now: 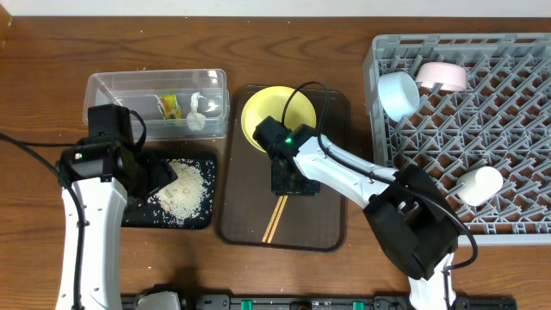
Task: Sort waste into correct bins and load items into the dishwasher rack
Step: 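Reach the right gripper to the chopsticks and grasp one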
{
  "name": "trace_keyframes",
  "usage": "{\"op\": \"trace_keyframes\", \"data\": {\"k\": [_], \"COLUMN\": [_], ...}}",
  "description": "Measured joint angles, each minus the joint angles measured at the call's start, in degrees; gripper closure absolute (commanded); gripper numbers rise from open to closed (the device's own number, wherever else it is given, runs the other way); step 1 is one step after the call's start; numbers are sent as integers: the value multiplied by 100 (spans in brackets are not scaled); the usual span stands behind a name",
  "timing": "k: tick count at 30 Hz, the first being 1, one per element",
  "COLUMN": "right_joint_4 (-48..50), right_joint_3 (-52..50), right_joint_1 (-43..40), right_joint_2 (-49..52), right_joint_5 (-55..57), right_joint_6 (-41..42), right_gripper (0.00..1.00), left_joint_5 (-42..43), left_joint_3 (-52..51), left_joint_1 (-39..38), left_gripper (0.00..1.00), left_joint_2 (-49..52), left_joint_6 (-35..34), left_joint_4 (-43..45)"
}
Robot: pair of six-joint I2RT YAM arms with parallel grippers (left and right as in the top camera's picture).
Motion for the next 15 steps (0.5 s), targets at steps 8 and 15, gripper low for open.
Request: {"op": "trace_keyframes", "data": {"k": [8,15], "right_joint_4": [-190,-186], "right_joint_3": [-109,-109], "right_joint_1": [-2,-2], "right_joint_2": [7,7], "right_joint_5": [210,247], "right_joint_6": [17,11], "right_gripper": [59,68], "left_joint_5": [0,0], "left_joint_3": [0,0], "left_joint_1": [0,0], "left_gripper": [21,20], "left_joint_2": [0,0], "left_joint_6": [0,0], "left_joint_4": [0,0]}}
